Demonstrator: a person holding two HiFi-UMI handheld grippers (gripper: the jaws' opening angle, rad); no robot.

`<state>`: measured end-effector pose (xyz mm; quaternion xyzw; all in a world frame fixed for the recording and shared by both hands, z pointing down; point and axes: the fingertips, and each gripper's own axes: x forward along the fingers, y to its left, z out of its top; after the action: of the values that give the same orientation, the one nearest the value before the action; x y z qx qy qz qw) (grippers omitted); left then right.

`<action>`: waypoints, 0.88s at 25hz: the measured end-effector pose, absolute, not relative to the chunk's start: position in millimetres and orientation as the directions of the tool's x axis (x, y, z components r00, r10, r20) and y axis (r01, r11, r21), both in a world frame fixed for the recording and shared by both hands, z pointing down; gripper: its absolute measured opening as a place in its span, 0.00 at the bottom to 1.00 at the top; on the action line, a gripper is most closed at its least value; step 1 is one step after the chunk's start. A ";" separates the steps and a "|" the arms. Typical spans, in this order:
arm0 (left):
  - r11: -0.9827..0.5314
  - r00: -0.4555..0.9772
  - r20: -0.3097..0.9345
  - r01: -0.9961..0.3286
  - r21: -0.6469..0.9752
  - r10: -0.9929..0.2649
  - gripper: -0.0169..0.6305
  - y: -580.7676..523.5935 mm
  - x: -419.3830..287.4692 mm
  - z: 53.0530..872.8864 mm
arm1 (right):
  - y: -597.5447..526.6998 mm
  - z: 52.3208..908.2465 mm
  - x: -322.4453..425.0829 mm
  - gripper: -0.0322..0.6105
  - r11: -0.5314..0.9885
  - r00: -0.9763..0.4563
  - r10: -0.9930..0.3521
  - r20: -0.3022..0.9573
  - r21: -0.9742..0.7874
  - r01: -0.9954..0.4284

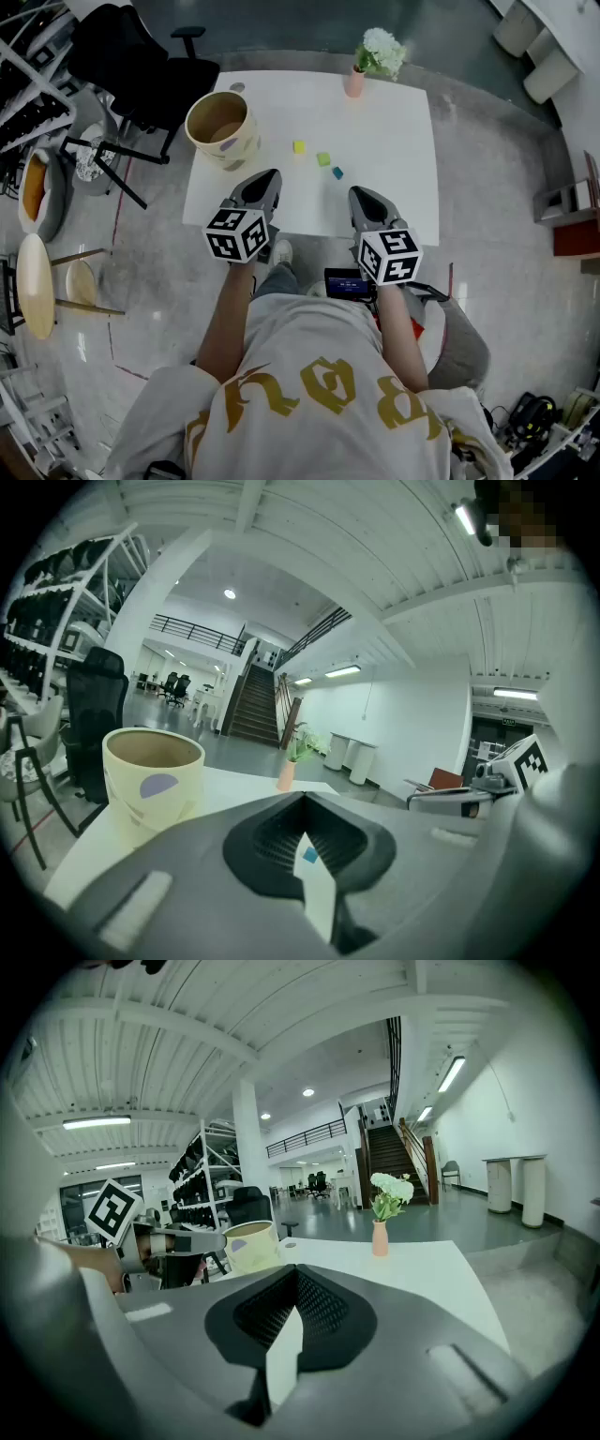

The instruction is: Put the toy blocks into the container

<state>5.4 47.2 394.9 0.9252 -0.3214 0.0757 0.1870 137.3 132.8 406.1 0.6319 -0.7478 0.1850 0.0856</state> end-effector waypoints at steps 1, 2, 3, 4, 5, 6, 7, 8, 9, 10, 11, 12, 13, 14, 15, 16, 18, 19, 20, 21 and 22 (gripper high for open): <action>-0.722 0.781 0.262 -0.624 0.299 -0.567 0.03 47.1 5.8 395.7 | 133.0 406.2 138.3 0.08 0.132 -0.185 -0.914 0.361 -0.167 -0.977; -0.721 0.781 0.264 -0.625 0.300 -0.567 0.03 47.2 6.1 396.5 | 133.4 406.3 139.4 0.08 0.131 -0.183 -0.915 0.360 -0.165 -0.978; -0.720 0.780 0.266 -0.626 0.300 -0.567 0.03 47.5 6.3 397.3 | 134.0 406.3 140.5 0.08 0.129 -0.182 -0.915 0.360 -0.164 -0.978; -0.719 0.779 0.267 -0.627 0.300 -0.567 0.03 48.2 6.3 397.9 | 134.9 406.3 141.6 0.08 0.128 -0.180 -0.916 0.359 -0.164 -0.978; -0.718 0.778 0.269 -0.628 0.300 -0.568 0.03 49.1 6.0 398.5 | 135.9 406.2 142.6 0.08 0.128 -0.180 -0.917 0.357 -0.166 -0.978; -0.717 0.776 0.271 -0.630 0.299 -0.569 0.03 49.8 5.6 399.2 | 136.8 406.1 143.4 0.08 0.128 -0.181 -0.917 0.355 -0.169 -0.977; -0.715 0.774 0.274 -0.632 0.298 -0.571 0.03 50.4 5.1 400.1 | 137.4 406.1 144.2 0.08 0.127 -0.182 -0.918 0.352 -0.174 -0.977; -0.713 0.772 0.277 -0.636 0.297 -0.573 0.03 50.7 4.6 401.3 | 137.6 406.1 145.2 0.08 0.125 -0.181 -0.919 0.350 -0.176 -0.976; -0.711 0.768 0.282 -0.639 0.294 -0.575 0.03 50.8 4.3 402.7 | 137.4 406.4 146.3 0.08 0.122 -0.176 -0.920 0.350 -0.172 -0.978; -0.709 0.765 0.289 -0.643 0.289 -0.576 0.03 51.0 4.3 404.6 | 137.0 407.2 147.3 0.09 0.119 -0.170 -0.921 0.352 -0.162 -0.980; -0.708 0.761 0.297 -0.647 0.284 -0.577 0.03 51.0 4.4 406.8 | 136.2 408.7 147.7 0.09 0.118 -0.165 -0.920 0.357 -0.150 -0.982; -0.707 0.757 0.304 -0.651 0.278 -0.578 0.03 50.9 4.4 409.3 | 135.2 411.2 147.5 0.12 0.118 -0.162 -0.917 0.364 -0.140 -0.983; -0.706 0.754 0.311 -0.654 0.272 -0.578 0.03 50.6 4.5 412.3 | 134.1 414.4 146.8 0.16 0.119 -0.161 -0.913 0.374 -0.133 -0.984; -0.706 0.751 0.320 -0.656 0.266 -0.577 0.03 50.0 4.7 415.9 | 132.7 417.9 146.3 0.19 0.120 -0.161 -0.909 0.384 -0.128 -0.984; -0.708 0.749 0.332 -0.657 0.260 -0.574 0.03 48.9 5.4 420.2 | 131.0 421.5 146.2 0.19 0.121 -0.160 -0.906 0.393 -0.124 -0.985; -0.710 0.746 0.346 -0.658 0.252 -0.569 0.03 47.4 6.6 425.0 | 128.7 425.0 146.8 0.19 0.120 -0.160 -0.902 0.401 -0.122 -0.985; -0.713 0.740 0.375 -0.659 0.240 -0.558 0.03 42.6 9.8 435.0 | 122.7 432.6 150.0 0.20 0.115 -0.157 -0.894 0.419 -0.124 -0.986; -0.714 0.739 0.385 -0.658 0.239 -0.553 0.03 39.5 11.7 439.7 | 119.5 436.7 152.2 0.21 0.110 -0.155 -0.890 0.429 -0.126 -0.986; -0.714 0.740 0.393 -0.656 0.243 -0.546 0.03 35.9 13.6 444.1 | 116.3 441.0 154.3 0.21 0.105 -0.152 -0.885 0.439 -0.129 -0.986; -0.714 0.741 0.399 -0.654 0.248 -0.540 0.03 31.8 15.5 448.7 | 112.9 445.5 156.1 0.21 0.101 -0.150 -0.880 0.451 -0.131 -0.986; -0.715 0.742 0.407 -0.652 0.252 -0.533 0.03 27.3 17.4 453.6 | 109.4 450.3 157.6 0.21 0.098 -0.148 -0.874 0.463 -0.131 -0.986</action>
<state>17.4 27.3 453.6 0.9130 -0.3245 0.1543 0.1930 157.6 109.4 450.3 0.6384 -0.7286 0.2084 0.1350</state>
